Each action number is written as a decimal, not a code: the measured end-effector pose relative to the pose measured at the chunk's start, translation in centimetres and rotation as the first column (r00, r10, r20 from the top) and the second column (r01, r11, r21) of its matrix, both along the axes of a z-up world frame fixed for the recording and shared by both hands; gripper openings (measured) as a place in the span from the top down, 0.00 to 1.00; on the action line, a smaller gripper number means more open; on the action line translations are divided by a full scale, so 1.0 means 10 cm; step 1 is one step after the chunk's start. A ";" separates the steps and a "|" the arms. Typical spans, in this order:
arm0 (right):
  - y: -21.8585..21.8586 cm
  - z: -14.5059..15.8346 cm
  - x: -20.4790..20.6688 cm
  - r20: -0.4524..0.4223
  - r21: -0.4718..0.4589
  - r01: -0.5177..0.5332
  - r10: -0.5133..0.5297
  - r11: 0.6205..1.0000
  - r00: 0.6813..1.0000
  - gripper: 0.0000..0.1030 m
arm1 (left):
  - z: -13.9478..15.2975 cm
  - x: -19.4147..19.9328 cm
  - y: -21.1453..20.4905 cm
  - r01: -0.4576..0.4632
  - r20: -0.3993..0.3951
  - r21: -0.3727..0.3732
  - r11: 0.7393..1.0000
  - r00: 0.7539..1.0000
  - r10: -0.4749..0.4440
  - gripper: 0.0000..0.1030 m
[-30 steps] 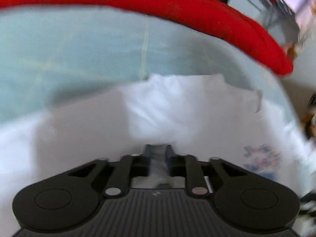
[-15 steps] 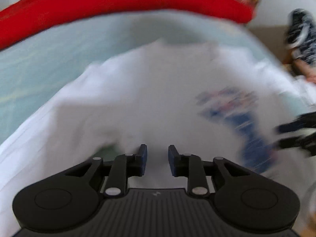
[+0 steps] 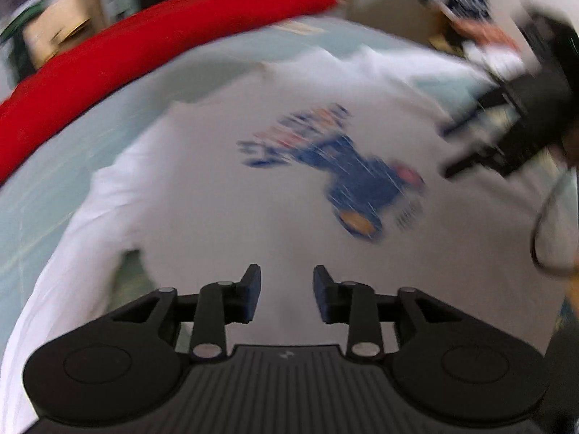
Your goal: Fold clothes
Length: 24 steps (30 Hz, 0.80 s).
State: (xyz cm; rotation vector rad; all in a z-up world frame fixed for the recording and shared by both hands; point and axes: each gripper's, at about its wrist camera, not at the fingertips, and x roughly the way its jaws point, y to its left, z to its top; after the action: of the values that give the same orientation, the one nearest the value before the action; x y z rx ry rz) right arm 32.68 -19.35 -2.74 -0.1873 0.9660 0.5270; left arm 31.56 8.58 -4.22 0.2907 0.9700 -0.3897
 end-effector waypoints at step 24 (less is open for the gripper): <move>-0.05 -0.39 -0.93 0.036 -0.089 -0.208 0.212 0.974 0.977 0.00 | -0.16 -1.21 -0.58 0.150 0.049 0.061 0.987 0.987 -0.154 0.62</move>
State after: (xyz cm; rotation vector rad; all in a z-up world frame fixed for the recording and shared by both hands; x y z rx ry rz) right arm 23.40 -19.82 -6.69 -0.3797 0.9302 0.6736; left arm 19.41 2.77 -5.83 0.4272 0.9097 -0.4913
